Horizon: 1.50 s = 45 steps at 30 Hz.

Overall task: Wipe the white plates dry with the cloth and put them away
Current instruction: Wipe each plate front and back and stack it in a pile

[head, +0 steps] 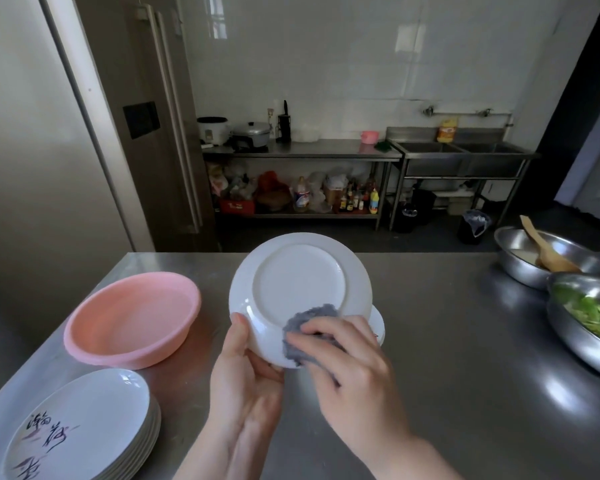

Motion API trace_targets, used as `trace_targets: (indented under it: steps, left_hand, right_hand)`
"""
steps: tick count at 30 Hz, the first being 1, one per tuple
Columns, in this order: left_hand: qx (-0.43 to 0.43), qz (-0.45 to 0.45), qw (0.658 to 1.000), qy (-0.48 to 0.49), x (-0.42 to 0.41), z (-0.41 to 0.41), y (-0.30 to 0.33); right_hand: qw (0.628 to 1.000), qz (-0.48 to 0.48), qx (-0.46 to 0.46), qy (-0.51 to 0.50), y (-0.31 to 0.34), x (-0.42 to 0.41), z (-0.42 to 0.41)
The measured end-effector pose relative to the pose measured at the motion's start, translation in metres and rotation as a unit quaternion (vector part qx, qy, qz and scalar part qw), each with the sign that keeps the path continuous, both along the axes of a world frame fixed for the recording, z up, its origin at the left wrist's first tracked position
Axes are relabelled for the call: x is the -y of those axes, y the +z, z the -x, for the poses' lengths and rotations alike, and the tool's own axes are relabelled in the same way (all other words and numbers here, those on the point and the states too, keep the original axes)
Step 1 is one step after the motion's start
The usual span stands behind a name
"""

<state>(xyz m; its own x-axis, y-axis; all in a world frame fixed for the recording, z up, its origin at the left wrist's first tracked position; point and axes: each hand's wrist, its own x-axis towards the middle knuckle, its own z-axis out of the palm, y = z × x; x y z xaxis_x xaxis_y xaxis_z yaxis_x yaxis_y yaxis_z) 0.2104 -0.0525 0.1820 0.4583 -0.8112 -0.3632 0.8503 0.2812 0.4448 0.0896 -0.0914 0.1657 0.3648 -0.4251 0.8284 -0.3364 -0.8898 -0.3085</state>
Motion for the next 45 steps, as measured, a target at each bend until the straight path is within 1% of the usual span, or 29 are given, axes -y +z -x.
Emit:
trace_targets:
  steps: [2, 4, 6, 8, 10, 12, 14, 15, 17, 19, 21, 22, 25, 26, 27, 29, 30, 31, 32, 35, 37, 42, 45]
  left_hand:
    - [0.050, -0.003, 0.998, 0.038, -0.001, -0.005, -0.002]
    - [0.090, 0.002, 0.995, 0.045, -0.006, -0.005, -0.006]
    - [0.130, 0.006, 0.991, 0.035, -0.013, -0.004, -0.012]
    - [0.177, 0.018, 0.984, 0.001, -0.020, -0.002, -0.018]
    - [0.214, 0.011, 0.976, -0.029, -0.025, 0.001, -0.020]
    - [0.257, 0.012, 0.965, -0.048, -0.029, 0.002, -0.021]
    - [0.304, 0.007, 0.951, -0.051, -0.032, 0.003, -0.021]
    - [0.330, 0.002, 0.943, -0.046, -0.032, 0.003, -0.020]
    - [0.375, -0.007, 0.926, -0.032, -0.032, 0.003, -0.020]
    - [0.391, -0.008, 0.920, -0.026, -0.033, 0.003, -0.021]
    - [0.406, -0.001, 0.914, -0.029, -0.033, 0.002, -0.022]
    - [0.416, 0.003, 0.909, -0.033, -0.033, 0.002, -0.022]
    - [0.438, 0.019, 0.897, -0.049, -0.033, 0.003, -0.022]
    - [0.442, 0.024, 0.895, -0.055, -0.032, 0.004, -0.023]
    - [0.442, 0.025, 0.895, -0.056, -0.032, 0.005, -0.023]
    - [0.435, 0.019, 0.899, -0.051, -0.032, 0.004, -0.022]
    - [0.431, 0.012, 0.901, -0.049, -0.033, 0.003, -0.023]
    - [0.425, 0.006, 0.904, -0.051, -0.032, 0.003, -0.023]
    - [0.414, 0.002, 0.908, -0.055, -0.032, 0.003, -0.023]
    - [0.363, 0.000, 0.930, -0.059, -0.032, 0.001, -0.024]
    - [0.333, 0.005, 0.941, -0.055, -0.030, -0.004, -0.026]
    - [0.255, 0.008, 0.966, -0.026, -0.024, -0.003, -0.027]
    - [0.191, 0.002, 0.982, 0.012, -0.017, -0.001, -0.029]
  right_hand:
    - [0.997, -0.049, 0.059, -0.028, 0.001, 0.007, 0.014]
    - [0.984, -0.142, 0.103, -0.041, 0.008, 0.020, 0.026]
    - [0.966, -0.228, 0.114, -0.032, 0.021, 0.035, 0.032]
    - [0.958, -0.264, 0.107, -0.028, 0.036, 0.048, 0.033]
    - [0.960, -0.266, 0.082, -0.022, 0.049, 0.056, 0.028]
    - [0.966, -0.257, 0.034, -0.011, 0.057, 0.058, 0.018]
    - [0.970, -0.245, 0.000, -0.005, 0.061, 0.054, 0.004]
    - [0.972, -0.234, -0.002, 0.000, 0.061, 0.050, -0.002]
    - [0.981, -0.194, -0.003, 0.017, 0.057, 0.038, -0.014]
    - [0.988, -0.145, -0.029, 0.050, 0.049, 0.020, -0.023]
    - [0.987, -0.124, -0.053, 0.087, 0.044, 0.014, -0.024]
    - [0.985, -0.138, -0.048, 0.090, 0.044, 0.019, -0.021]
    - [0.972, -0.231, 0.012, 0.044, 0.047, 0.039, -0.010]
    - [0.972, -0.234, 0.016, 0.031, 0.048, 0.040, -0.009]
    - [0.976, -0.217, 0.008, 0.029, 0.048, 0.036, -0.010]
    - [0.985, -0.158, -0.036, 0.061, 0.044, 0.024, -0.014]
    - [0.986, -0.140, -0.054, 0.077, 0.041, 0.021, -0.014]
    - [0.985, -0.142, -0.059, 0.082, 0.040, 0.024, -0.012]
    - [0.983, -0.165, -0.046, 0.073, 0.038, 0.030, -0.009]
    - [0.971, -0.236, 0.016, 0.006, 0.034, 0.046, 0.007]
    - [0.967, -0.251, 0.028, -0.023, 0.026, 0.046, 0.016]
    - [0.961, -0.252, 0.096, -0.069, -0.002, 0.028, 0.027]
    - [0.973, -0.192, 0.085, -0.091, -0.018, 0.011, 0.021]
